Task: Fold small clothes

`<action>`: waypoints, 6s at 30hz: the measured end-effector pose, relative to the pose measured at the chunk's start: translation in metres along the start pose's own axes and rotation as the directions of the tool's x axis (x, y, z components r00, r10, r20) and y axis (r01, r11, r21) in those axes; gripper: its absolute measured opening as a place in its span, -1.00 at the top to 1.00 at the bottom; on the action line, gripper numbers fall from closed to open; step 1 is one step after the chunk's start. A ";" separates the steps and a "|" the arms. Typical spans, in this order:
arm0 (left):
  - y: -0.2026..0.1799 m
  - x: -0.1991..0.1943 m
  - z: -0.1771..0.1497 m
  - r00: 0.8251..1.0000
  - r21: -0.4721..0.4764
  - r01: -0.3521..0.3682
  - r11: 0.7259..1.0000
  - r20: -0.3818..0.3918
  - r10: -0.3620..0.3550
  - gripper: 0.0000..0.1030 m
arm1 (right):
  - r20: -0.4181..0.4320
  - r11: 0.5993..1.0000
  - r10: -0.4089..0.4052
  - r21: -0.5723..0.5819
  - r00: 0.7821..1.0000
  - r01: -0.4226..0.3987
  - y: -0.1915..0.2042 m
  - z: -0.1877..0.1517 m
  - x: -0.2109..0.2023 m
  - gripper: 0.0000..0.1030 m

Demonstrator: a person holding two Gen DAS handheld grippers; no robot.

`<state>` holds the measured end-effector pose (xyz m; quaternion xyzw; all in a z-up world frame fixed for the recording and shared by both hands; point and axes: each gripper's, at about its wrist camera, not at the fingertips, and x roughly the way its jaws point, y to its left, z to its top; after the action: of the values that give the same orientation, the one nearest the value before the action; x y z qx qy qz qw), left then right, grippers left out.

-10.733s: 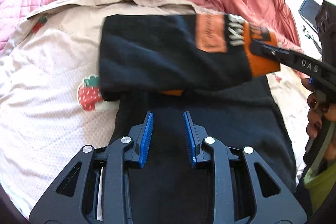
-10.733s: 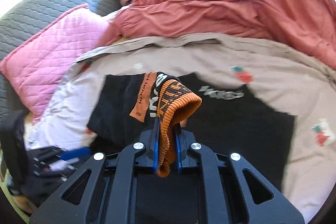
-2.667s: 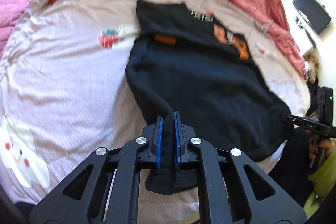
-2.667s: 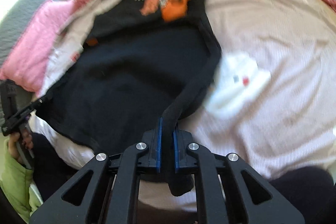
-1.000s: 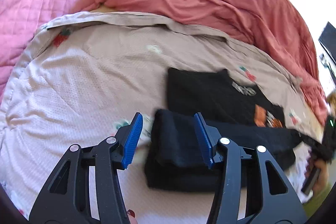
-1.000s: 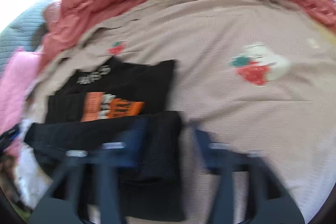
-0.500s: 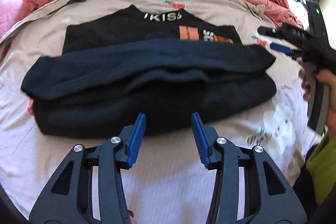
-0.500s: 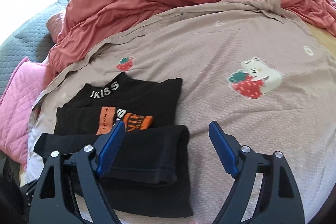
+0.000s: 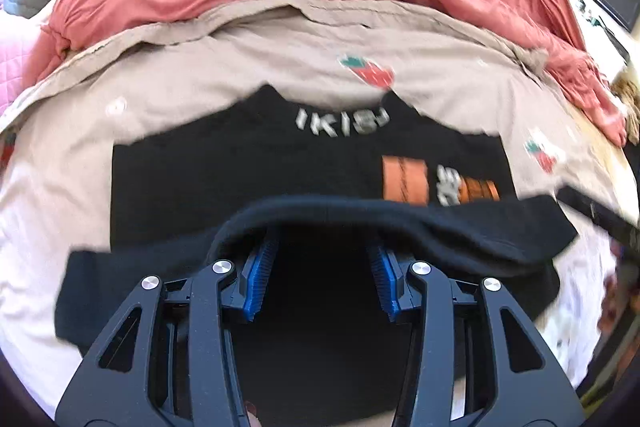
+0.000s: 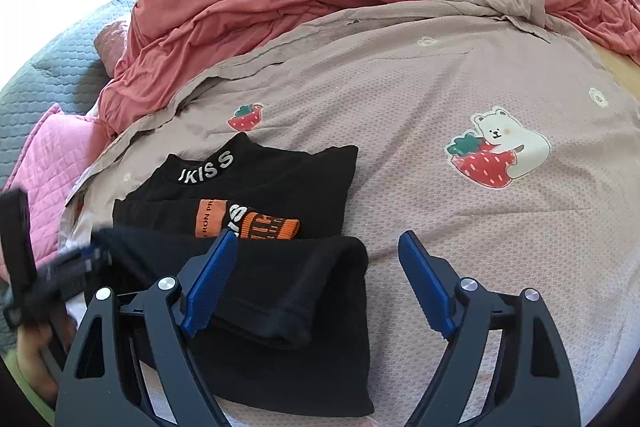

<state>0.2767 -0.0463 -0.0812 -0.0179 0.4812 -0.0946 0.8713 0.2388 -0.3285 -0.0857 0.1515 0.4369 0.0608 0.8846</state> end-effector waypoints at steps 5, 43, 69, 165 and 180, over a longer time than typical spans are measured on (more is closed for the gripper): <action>0.031 0.005 0.027 1.000 -0.091 -0.018 0.996 0.013 0.019 0.25 | 0.009 1.000 -0.017 0.002 1.000 0.016 -0.005 0.001 0.000 -0.64; 0.163 0.008 -0.015 0.999 -0.255 0.006 0.967 0.052 0.007 -0.13 | -0.027 0.992 -0.026 -0.124 0.999 0.023 -0.005 0.009 0.063 0.15; 0.156 0.039 0.012 0.975 -0.210 -0.216 0.953 -0.006 0.220 0.81 | 0.052 0.984 -0.117 -0.127 0.992 0.123 -0.012 0.010 0.061 0.85; 0.100 -0.053 -0.066 0.982 -0.165 -0.179 0.970 0.024 0.185 -0.79 | 0.051 0.929 0.109 -0.361 0.993 -0.083 0.114 -0.044 0.012 -0.91; 0.149 -0.062 -0.073 0.983 -0.297 -0.155 0.942 0.053 0.178 -0.82 | 0.125 0.865 0.151 -0.496 0.981 -0.070 0.161 -0.076 -0.006 -0.92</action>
<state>0.2049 0.1161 -0.0869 -0.1093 0.4550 0.0524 0.8822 0.1791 -0.1613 -0.0732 -0.0482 0.3257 0.2078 0.9211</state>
